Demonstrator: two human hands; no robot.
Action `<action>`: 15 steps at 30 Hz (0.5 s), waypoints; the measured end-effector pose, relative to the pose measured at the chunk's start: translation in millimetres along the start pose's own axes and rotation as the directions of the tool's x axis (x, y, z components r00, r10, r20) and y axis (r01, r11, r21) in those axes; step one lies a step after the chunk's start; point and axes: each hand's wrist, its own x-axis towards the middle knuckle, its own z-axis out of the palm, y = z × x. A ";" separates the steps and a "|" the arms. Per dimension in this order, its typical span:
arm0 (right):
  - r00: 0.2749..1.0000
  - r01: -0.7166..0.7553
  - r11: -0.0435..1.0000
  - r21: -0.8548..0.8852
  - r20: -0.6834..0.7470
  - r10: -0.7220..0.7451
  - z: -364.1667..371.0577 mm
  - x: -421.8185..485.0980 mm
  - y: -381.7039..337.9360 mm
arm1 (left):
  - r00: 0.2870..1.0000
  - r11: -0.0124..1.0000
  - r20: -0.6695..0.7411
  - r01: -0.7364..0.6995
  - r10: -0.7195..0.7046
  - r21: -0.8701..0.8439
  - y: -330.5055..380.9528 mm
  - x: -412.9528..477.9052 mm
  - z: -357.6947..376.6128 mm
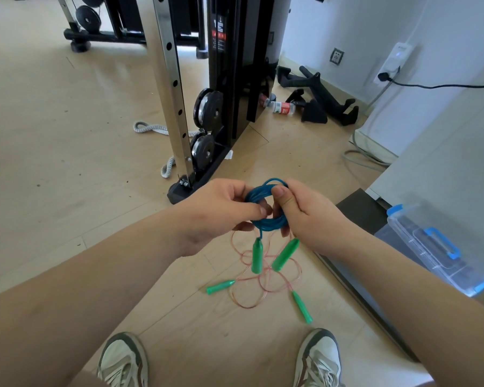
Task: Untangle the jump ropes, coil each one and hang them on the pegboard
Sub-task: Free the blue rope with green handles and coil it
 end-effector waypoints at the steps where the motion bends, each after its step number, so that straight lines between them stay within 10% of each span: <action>1: 1.000 -0.006 1.000 -0.005 -0.006 0.006 -0.2 1.0 0.7 | 1.000 0.999 -0.025 -0.008 0.007 -0.042 0.9 0.5 0.8; 15: 0.976 -0.187 0.864 0.467 0.186 0.111 -4.3 -1.4 19.6 | 0.947 0.953 -0.174 -0.235 0.269 0.192 1.8 2.5 -5.9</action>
